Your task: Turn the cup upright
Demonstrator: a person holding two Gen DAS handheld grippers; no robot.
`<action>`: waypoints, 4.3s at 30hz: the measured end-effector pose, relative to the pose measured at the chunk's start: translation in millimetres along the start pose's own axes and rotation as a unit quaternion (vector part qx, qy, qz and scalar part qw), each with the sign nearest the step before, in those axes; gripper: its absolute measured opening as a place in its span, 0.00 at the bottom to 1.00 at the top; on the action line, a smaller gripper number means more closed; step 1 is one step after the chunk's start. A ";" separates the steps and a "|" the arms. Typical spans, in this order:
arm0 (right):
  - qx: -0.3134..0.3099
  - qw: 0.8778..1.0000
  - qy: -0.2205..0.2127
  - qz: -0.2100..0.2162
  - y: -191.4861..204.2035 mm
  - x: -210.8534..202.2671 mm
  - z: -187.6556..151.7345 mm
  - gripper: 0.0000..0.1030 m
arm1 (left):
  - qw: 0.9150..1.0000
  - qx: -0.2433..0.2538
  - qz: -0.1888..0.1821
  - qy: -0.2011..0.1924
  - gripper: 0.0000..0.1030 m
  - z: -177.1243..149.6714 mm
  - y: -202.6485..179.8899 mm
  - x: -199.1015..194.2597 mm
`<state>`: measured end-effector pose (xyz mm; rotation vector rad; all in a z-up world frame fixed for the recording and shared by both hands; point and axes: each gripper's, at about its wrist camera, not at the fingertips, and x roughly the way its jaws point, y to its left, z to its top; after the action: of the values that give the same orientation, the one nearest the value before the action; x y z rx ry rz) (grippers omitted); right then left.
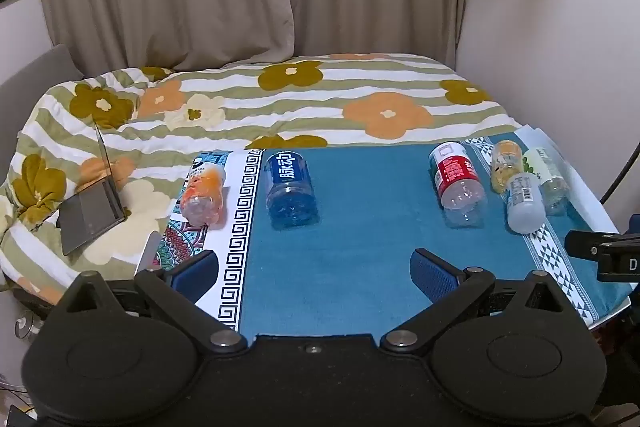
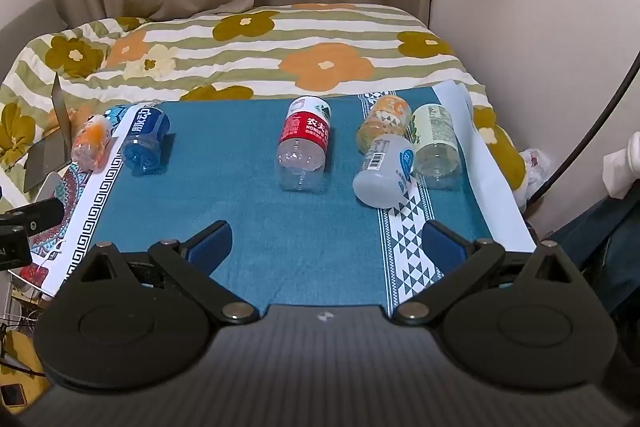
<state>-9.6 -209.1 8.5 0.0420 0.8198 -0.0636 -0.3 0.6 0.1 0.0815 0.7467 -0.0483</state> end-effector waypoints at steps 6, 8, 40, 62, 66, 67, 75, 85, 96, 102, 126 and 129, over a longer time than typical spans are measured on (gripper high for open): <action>-0.002 1.000 0.000 0.000 -1.7 -1.3 -1.1 1.00 | 1.000 0.001 -0.003 -0.003 1.00 -3.4 -1.5 -2.4; -0.002 1.000 0.000 -0.002 -1.8 -1.7 -1.6 1.00 | 1.000 0.003 -0.002 0.000 1.00 -1.2 -2.5 -1.2; -0.004 1.000 0.001 -0.005 -2.3 -3.7 -4.4 1.00 | 1.000 0.005 0.002 0.001 1.00 -2.8 -3.9 -3.6; -0.004 1.000 0.002 -0.005 -1.8 -5.0 -3.4 1.00 | 1.000 0.004 0.001 0.001 1.00 -4.2 -3.7 -4.3; -0.004 1.000 0.001 -0.004 -5.4 -7.7 -5.8 1.00 | 1.000 0.004 0.001 0.001 1.00 -5.8 -6.2 -5.7; -0.004 1.000 0.001 -0.004 -5.2 -7.8 -5.6 1.00 | 1.000 0.003 0.001 0.001 1.00 -6.5 -7.1 -6.6; -0.003 1.000 0.002 -0.003 -2.7 -3.7 -4.8 1.00 | 1.000 0.003 0.001 0.002 1.00 -7.5 -7.2 -7.5; -0.004 1.000 0.003 -0.001 -3.5 -4.3 -5.8 1.00 | 1.000 0.002 0.000 0.003 1.00 -7.2 -5.7 -7.5; -0.008 1.000 -0.001 0.005 -7.8 -11.7 -5.0 1.00 | 1.000 -0.005 0.007 0.000 1.00 -3.9 -7.5 -9.9; -0.001 0.999 -0.003 0.042 -20.5 -11.3 6.9 1.00 | 1.000 -0.014 0.020 -0.006 1.00 12.6 -11.7 -11.8; 0.023 0.997 0.072 0.025 21.5 100.7 63.2 1.00 | 0.989 -0.053 -0.042 0.130 0.99 109.1 57.1 172.1; 0.026 0.996 0.086 0.003 28.4 114.6 64.0 1.00 | 0.984 -0.063 -0.056 0.158 0.98 110.0 65.5 202.5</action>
<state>117.2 -189.4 -31.4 0.1009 0.9895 -0.0763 227.3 52.8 -53.5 -0.0758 1.0694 -0.0966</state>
